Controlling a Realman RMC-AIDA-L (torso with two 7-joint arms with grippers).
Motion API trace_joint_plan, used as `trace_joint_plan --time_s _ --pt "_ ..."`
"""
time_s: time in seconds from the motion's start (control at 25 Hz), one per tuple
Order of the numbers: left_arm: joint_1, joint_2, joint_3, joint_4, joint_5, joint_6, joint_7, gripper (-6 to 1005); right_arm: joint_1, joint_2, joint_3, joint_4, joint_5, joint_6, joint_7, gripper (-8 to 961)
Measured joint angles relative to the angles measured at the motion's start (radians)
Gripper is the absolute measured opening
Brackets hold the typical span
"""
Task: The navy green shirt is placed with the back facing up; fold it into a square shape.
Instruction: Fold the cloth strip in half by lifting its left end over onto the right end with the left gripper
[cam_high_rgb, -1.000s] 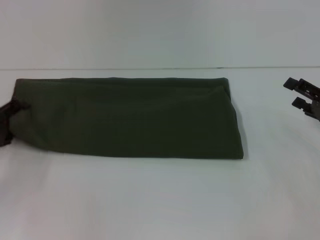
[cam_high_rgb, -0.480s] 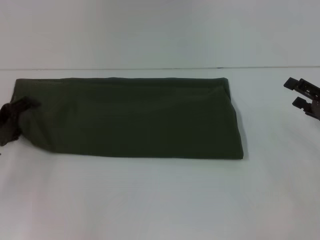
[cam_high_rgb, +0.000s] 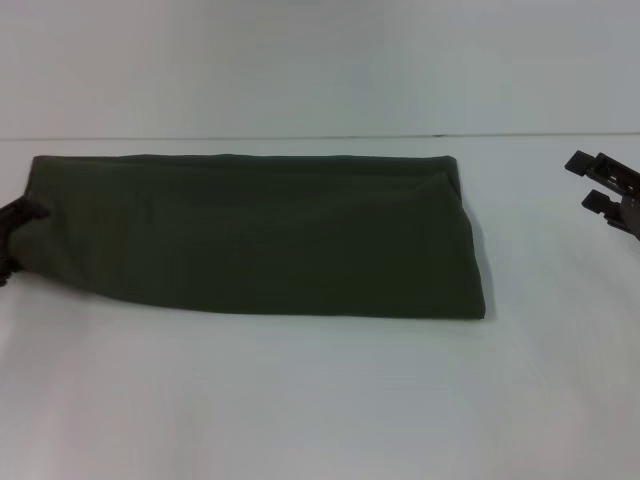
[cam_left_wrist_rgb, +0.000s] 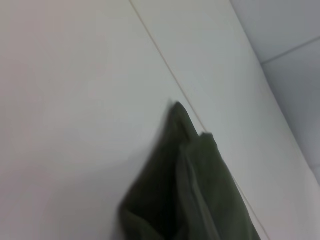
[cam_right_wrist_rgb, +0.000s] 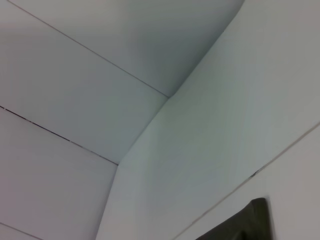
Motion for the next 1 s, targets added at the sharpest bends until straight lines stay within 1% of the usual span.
trace_joint_plan --time_s 0.16,0.36,0.44,0.64,1.0 --pt "-0.001 -0.001 0.002 0.006 -0.001 -0.009 -0.005 915 0.002 0.000 0.000 0.000 0.000 0.002 0.000 927" --pt "-0.027 0.000 0.021 -0.024 0.006 -0.035 0.000 913 0.003 -0.001 0.000 0.000 0.000 0.003 0.002 927" --pt "-0.028 0.001 0.034 -0.021 0.005 -0.036 0.001 912 0.003 -0.002 0.000 0.000 0.000 0.003 0.002 927" --pt "-0.022 -0.005 0.038 -0.002 -0.001 -0.031 0.002 780 0.003 -0.002 0.002 0.000 0.000 0.008 0.002 927" --pt "-0.029 -0.005 0.051 -0.002 0.007 -0.045 0.009 579 0.004 -0.002 0.004 0.000 0.000 0.009 0.002 928"
